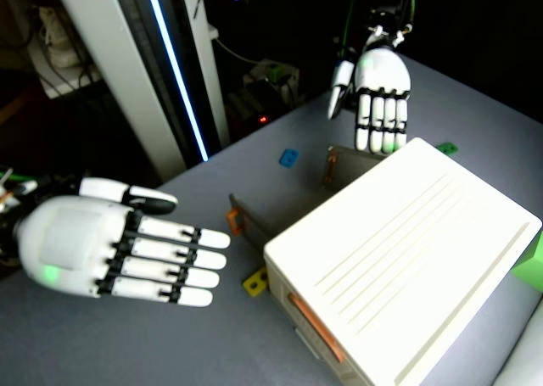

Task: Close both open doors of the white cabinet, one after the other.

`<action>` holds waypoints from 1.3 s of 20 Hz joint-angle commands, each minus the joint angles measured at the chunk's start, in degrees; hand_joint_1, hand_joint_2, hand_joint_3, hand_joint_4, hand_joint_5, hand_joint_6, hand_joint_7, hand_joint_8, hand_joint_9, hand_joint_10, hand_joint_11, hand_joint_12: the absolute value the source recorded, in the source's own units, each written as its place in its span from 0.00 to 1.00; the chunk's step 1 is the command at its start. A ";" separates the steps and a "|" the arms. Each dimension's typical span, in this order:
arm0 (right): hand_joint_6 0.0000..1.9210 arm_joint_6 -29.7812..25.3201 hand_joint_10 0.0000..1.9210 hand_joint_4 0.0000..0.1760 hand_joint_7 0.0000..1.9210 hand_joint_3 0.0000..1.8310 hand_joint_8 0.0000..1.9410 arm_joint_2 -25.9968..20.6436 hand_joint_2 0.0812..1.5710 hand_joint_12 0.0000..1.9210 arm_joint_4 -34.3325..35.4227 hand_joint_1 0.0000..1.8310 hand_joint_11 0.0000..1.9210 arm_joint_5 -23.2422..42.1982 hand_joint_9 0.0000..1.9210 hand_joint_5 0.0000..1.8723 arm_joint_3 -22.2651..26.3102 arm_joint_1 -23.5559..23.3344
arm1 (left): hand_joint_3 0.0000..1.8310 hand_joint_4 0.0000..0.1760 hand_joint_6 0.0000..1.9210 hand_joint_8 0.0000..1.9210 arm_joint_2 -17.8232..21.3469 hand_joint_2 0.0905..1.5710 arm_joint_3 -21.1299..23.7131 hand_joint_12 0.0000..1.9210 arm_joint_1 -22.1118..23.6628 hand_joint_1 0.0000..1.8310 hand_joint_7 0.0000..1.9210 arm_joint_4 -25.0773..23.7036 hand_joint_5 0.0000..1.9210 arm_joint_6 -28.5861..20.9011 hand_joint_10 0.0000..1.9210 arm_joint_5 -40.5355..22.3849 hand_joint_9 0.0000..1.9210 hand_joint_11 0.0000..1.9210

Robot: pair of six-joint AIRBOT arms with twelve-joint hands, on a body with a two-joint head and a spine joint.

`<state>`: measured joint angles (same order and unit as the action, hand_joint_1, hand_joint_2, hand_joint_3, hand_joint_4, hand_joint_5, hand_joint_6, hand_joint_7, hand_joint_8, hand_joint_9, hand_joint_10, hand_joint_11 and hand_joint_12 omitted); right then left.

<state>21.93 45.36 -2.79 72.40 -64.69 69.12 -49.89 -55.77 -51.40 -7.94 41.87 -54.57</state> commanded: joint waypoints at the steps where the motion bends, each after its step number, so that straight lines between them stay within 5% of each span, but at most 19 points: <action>1: 0.00 -0.50 0.00 0.00 0.06 0.00 0.00 0.05 0.93 0.00 2.08 0.10 0.04 6.41 0.02 0.07 -0.33 -0.41 | 0.00 0.00 0.00 0.00 -0.13 0.93 -0.14 0.00 0.87 0.00 0.00 0.50 0.01 -0.22 0.00 -6.17 0.00 0.00; 26: 0.00 -0.64 0.00 0.00 0.04 0.00 0.00 0.23 0.92 0.00 2.10 0.03 0.04 6.41 0.02 0.06 -0.31 -0.41 | 0.00 0.00 0.00 0.00 -4.11 0.90 -1.92 0.01 6.72 0.04 0.02 -4.79 0.05 -1.07 0.00 -2.37 0.02 0.02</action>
<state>21.71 45.45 -2.74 72.47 -64.69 69.12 -53.87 -57.67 -45.17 -13.43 41.01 -50.57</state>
